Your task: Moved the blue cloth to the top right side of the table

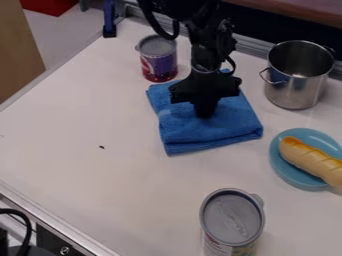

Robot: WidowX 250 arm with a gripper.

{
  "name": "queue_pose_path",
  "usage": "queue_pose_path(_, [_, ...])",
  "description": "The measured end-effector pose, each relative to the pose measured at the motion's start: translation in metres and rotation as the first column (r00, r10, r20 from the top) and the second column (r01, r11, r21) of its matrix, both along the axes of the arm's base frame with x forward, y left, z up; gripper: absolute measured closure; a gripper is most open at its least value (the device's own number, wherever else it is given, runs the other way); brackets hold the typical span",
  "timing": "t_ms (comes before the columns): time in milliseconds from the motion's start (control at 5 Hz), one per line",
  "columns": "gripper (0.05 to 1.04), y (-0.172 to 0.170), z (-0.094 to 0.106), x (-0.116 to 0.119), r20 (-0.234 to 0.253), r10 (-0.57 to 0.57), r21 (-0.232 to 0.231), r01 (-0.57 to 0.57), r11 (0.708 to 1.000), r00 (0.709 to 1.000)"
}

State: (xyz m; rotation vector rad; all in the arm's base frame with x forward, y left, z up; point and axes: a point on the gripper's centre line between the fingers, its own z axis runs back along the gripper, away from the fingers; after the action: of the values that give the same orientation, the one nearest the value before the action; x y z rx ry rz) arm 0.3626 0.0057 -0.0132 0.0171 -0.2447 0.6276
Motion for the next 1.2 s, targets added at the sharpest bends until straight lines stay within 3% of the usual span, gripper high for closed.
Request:
queue_pose_path(200, [0.65,-0.002,0.006,-0.005,-0.026,-0.014,-0.007,0.013,1.0,1.0])
queue_pose_path(600, [0.113,-0.015,0.035,0.007,0.046,-0.038,-0.006,0.038,0.999,0.998])
queue_pose_path(800, [0.086,-0.018,0.059,0.0,0.089,-0.035,-0.033,0.038,0.999,0.995])
queue_pose_path(1000, [0.086,-0.014,0.067,-0.016,0.074,-0.068,-0.045,0.071,0.996,0.995])
queue_pose_path(1200, [0.086,-0.007,0.066,-0.038,0.03,-0.156,-0.006,0.156,0.988,0.987])
